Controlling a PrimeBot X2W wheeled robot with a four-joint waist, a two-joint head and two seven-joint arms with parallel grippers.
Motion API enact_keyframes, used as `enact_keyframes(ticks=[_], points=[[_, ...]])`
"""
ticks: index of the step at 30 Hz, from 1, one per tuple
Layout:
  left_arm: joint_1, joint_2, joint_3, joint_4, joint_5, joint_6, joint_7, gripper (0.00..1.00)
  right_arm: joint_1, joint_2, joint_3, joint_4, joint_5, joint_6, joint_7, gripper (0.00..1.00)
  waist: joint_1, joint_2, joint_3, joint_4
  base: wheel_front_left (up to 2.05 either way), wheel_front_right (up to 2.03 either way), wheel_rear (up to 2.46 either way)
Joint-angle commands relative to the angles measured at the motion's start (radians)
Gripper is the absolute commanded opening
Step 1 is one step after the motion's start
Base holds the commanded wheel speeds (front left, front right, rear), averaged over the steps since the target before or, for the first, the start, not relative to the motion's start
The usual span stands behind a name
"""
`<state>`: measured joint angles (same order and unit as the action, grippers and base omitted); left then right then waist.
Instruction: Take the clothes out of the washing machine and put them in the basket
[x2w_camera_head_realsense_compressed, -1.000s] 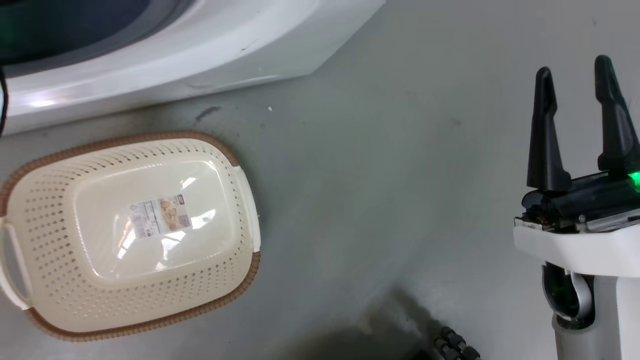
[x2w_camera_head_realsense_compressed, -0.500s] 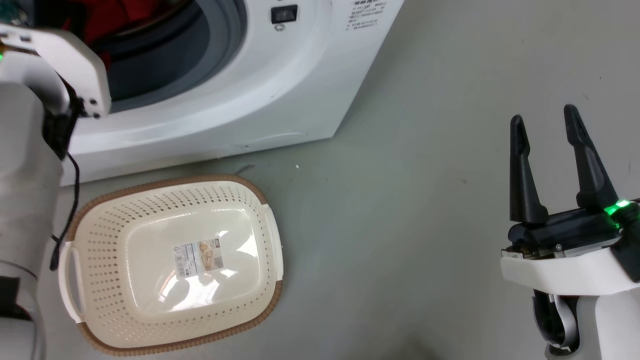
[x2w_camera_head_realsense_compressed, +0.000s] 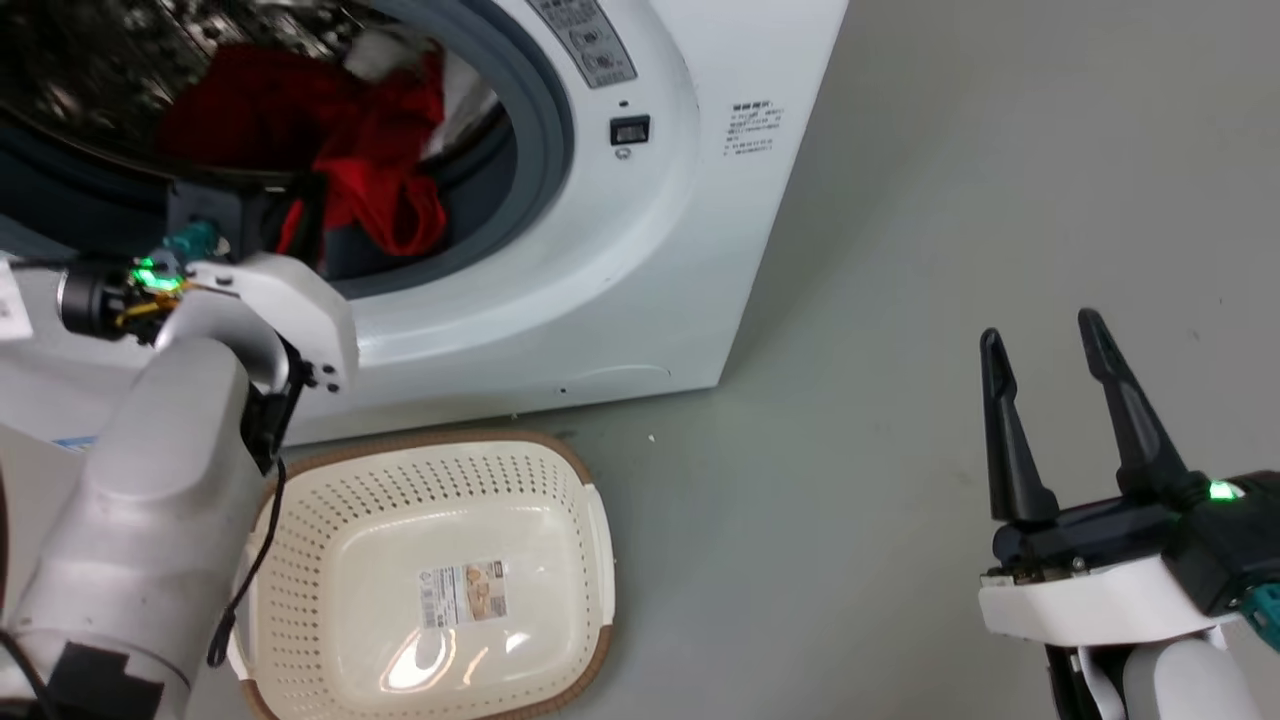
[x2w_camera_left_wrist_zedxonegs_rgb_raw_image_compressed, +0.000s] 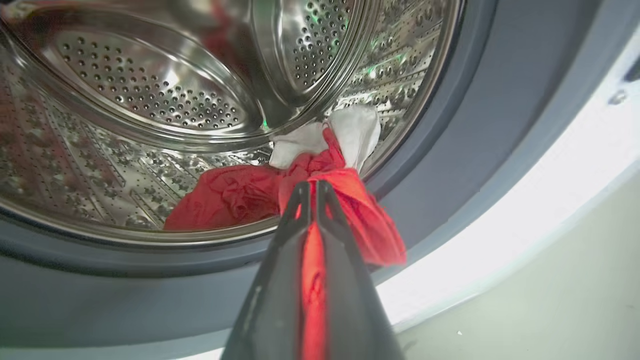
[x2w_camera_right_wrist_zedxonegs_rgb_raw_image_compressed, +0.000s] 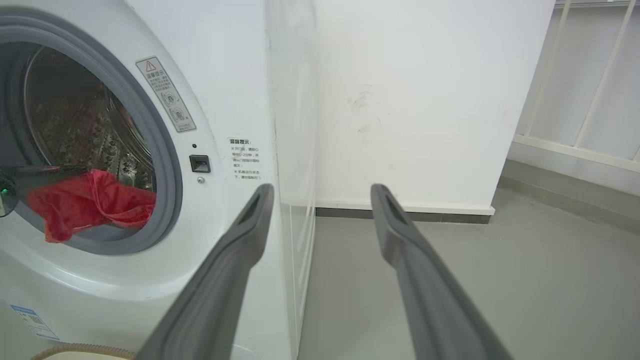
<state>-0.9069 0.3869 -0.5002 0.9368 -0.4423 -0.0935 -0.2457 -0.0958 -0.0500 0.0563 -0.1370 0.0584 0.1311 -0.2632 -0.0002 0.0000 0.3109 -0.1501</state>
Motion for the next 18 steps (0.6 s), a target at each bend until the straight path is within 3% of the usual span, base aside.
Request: enact_keyframes(ticks=[1,6,18], points=[[0.031,-0.004,0.003,-0.019,-0.002,0.01,-0.008,0.0,0.018,0.0,0.002,0.003,-0.009,-0.001,-0.002,1.0,0.0002,0.0,-0.045,0.02,0.0,0.0,0.0],[0.138,-0.008,0.01,-0.114,-0.004,0.036,-0.019,0.0,0.063,0.0,0.003,0.014,-0.017,-0.001,-0.002,1.0,0.0002,0.0,-0.115,0.039,0.0,0.0,0.0],[0.497,0.003,0.014,-0.431,-0.028,0.146,-0.015,0.0,0.152,0.0,0.0,0.042,-0.03,-0.001,-0.002,1.0,0.0002,0.0,-0.245,0.068,0.0,0.0,0.0]])
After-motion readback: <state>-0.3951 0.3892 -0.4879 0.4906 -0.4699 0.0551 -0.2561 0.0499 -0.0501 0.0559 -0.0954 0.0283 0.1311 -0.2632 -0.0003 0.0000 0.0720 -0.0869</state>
